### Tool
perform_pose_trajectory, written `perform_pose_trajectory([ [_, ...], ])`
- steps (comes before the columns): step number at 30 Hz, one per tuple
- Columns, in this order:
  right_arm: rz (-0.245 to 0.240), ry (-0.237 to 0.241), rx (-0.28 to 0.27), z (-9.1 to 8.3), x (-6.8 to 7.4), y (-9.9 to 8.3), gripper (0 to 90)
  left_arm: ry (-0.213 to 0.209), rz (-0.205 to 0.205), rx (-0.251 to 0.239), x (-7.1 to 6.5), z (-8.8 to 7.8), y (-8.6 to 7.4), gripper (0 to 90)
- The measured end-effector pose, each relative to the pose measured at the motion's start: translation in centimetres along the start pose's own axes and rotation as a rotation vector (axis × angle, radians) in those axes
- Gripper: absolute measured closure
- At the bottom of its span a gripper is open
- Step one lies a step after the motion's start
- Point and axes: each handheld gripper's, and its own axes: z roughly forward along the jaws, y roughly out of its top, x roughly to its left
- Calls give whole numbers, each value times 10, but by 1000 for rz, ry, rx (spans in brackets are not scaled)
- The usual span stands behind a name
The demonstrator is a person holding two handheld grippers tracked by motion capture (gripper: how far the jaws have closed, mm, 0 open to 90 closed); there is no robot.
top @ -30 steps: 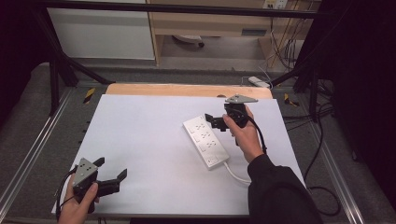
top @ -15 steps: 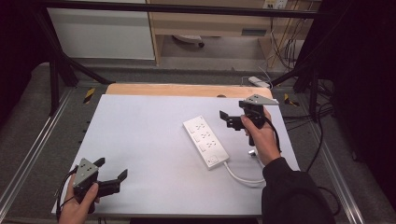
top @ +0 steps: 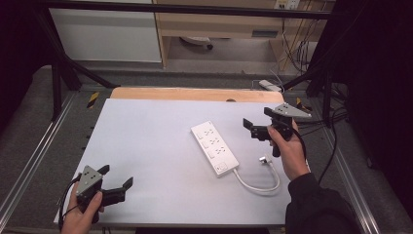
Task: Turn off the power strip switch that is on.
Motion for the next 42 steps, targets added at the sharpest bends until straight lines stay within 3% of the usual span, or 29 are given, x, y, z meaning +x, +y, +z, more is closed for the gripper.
perform_pose_trajectory([
  [25,7,-82,-46,-54,-17,-33,44,-3,-18,-9,1,-1,0,57],
  [42,19,-107,-47,-76,-20,-67,50,-3,-32,-20,1,-2,0,56],
])
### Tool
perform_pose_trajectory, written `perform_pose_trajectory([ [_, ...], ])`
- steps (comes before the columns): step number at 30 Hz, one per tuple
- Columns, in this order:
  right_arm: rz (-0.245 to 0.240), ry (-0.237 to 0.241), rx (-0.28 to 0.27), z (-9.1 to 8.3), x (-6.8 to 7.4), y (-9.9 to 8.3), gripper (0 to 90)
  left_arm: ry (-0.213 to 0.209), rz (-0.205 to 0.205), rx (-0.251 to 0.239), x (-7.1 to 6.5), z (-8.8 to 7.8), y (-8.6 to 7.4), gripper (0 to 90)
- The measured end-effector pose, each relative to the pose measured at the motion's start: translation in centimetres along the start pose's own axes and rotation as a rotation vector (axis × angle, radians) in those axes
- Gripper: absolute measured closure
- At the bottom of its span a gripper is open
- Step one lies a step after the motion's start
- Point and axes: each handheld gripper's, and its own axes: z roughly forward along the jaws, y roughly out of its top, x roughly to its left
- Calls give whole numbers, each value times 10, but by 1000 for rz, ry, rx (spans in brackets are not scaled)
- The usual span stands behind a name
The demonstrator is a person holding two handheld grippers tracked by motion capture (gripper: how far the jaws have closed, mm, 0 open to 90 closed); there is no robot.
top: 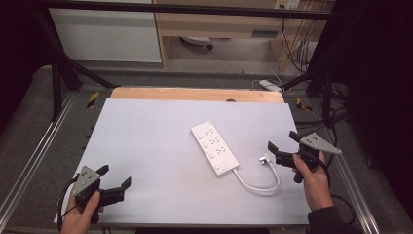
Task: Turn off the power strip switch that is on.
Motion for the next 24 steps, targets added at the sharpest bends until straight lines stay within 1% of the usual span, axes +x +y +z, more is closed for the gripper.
perform_pose_trajectory([
  [9,12,-10,9,-7,-2,-18,49,-2,-1,1,0,0,0,56],
  [14,6,-9,29,-9,-1,-28,49,-2,0,0,0,0,0,56],
  [21,2,1,45,-12,2,-37,48,-2,2,0,0,0,0,57],
  [24,1,2,61,-14,2,-42,48,-2,3,-1,0,0,0,56],
])
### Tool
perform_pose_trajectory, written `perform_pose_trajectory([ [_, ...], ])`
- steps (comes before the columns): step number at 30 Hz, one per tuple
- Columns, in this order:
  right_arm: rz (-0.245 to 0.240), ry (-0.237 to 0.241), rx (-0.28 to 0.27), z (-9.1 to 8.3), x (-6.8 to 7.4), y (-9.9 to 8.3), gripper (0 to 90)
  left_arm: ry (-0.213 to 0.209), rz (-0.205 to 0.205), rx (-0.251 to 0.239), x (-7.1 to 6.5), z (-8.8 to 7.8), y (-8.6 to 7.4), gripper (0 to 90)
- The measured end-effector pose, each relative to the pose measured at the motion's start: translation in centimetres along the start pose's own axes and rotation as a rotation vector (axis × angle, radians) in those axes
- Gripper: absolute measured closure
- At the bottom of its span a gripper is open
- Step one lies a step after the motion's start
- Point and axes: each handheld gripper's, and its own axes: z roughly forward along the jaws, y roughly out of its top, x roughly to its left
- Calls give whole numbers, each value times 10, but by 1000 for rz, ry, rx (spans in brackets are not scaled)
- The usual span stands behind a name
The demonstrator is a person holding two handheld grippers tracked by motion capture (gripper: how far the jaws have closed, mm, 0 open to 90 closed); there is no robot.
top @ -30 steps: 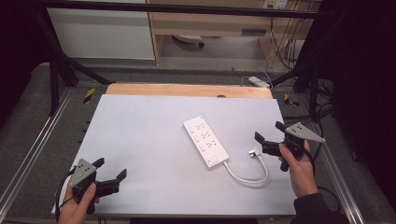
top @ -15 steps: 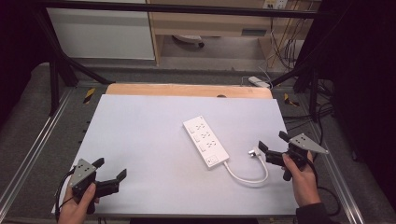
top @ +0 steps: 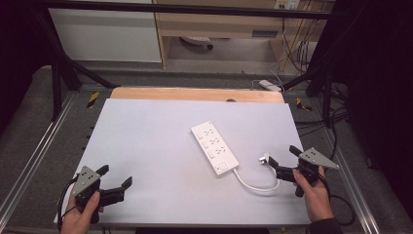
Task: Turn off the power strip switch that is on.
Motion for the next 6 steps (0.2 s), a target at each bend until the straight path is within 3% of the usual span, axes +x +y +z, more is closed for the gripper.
perform_pose_trajectory([
  [4,9,-11,15,-2,-2,-5,47,-1,0,1,0,0,0,56],
  [6,33,-49,29,-2,-7,-6,49,0,1,0,0,0,0,56],
])
